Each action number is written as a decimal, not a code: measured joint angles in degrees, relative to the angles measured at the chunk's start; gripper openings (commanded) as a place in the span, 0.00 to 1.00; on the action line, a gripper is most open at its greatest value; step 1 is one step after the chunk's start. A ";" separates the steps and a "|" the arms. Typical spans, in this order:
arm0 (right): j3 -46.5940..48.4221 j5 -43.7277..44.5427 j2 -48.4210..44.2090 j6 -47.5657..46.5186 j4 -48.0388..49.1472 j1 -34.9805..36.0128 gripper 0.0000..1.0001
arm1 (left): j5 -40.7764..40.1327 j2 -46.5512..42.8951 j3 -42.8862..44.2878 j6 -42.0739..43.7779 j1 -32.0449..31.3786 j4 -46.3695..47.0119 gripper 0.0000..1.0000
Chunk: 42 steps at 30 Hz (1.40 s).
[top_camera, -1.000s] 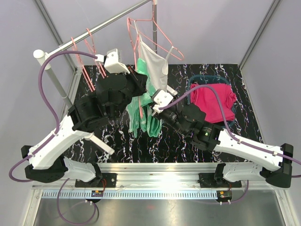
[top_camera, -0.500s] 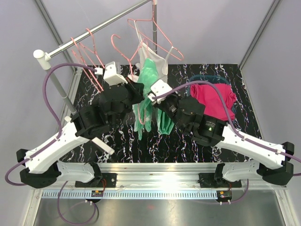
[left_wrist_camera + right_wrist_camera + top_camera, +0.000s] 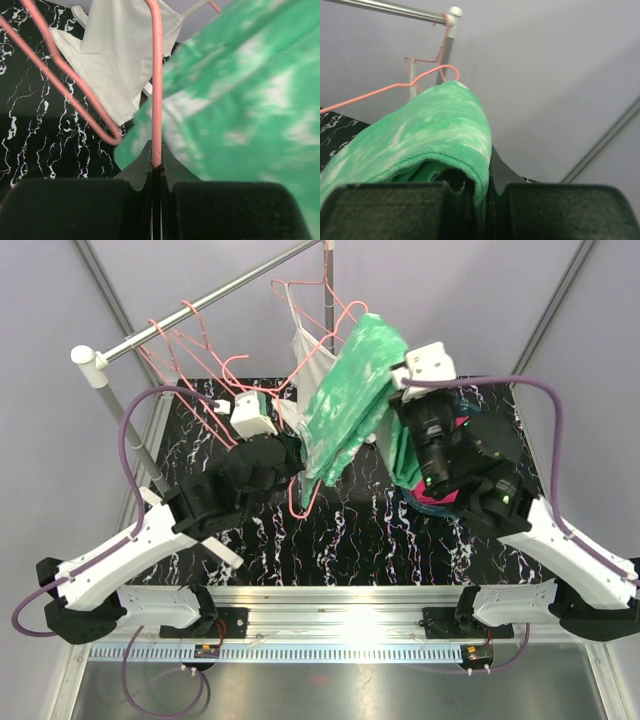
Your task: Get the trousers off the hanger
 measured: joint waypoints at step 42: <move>-17.14 21.14 -7.26 -2.64 -13.20 -38.60 0.00 | 11.21 -8.79 -11.74 9.92 0.70 0.98 0.00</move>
